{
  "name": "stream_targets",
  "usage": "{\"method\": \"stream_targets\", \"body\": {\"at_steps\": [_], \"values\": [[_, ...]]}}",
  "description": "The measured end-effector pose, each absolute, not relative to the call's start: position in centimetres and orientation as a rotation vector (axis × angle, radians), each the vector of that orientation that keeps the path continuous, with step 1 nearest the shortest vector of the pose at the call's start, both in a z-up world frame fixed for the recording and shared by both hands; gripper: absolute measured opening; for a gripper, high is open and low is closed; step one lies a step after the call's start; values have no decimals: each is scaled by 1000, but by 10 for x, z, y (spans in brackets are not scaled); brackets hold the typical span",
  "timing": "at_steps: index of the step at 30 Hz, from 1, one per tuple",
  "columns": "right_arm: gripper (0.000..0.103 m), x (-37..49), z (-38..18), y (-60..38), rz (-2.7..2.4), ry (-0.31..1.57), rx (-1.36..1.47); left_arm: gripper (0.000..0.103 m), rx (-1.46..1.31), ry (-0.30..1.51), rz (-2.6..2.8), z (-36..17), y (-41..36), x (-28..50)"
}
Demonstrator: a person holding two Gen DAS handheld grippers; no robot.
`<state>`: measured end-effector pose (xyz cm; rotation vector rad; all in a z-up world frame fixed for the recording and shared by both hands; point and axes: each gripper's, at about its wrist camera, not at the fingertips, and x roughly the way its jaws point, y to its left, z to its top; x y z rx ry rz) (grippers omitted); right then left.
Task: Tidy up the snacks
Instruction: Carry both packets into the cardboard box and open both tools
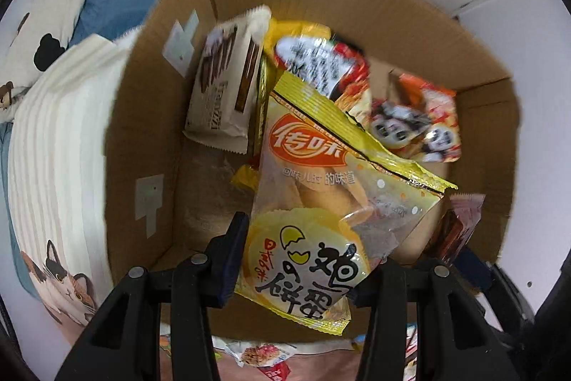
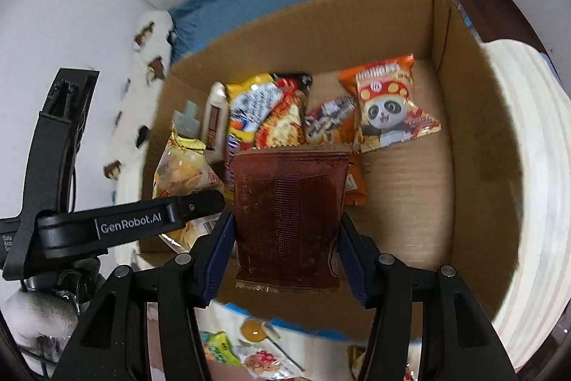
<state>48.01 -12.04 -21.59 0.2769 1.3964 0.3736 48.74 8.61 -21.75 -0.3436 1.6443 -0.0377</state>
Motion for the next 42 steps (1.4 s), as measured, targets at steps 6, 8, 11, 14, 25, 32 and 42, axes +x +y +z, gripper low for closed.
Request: {"method": "stream_targets", "body": {"at_steps": [6, 8, 11, 14, 25, 32, 42], "values": [[69, 485, -244, -123, 357, 1519, 266, 44, -305, 1723, -51, -247, 80, 480], [91, 486, -247, -126, 335, 1545, 256, 50, -298, 1712, -48, -248, 81, 478], [95, 487, -243, -129, 308, 1537, 221, 84, -284, 1673, -38, -242, 83, 476], [97, 487, -240, -132, 293, 1529, 208, 91, -265, 1638, -24, -235, 85, 472], [99, 477, -212, -140, 232, 1455, 113, 91, -219, 1528, -5, -191, 82, 447], [99, 450, -175, -151, 211, 1326, 92, 91, -181, 1346, -22, -143, 75, 417], [99, 383, -126, -161, 199, 1155, 78, 91, -91, 1113, 11, -85, 67, 357]]}}
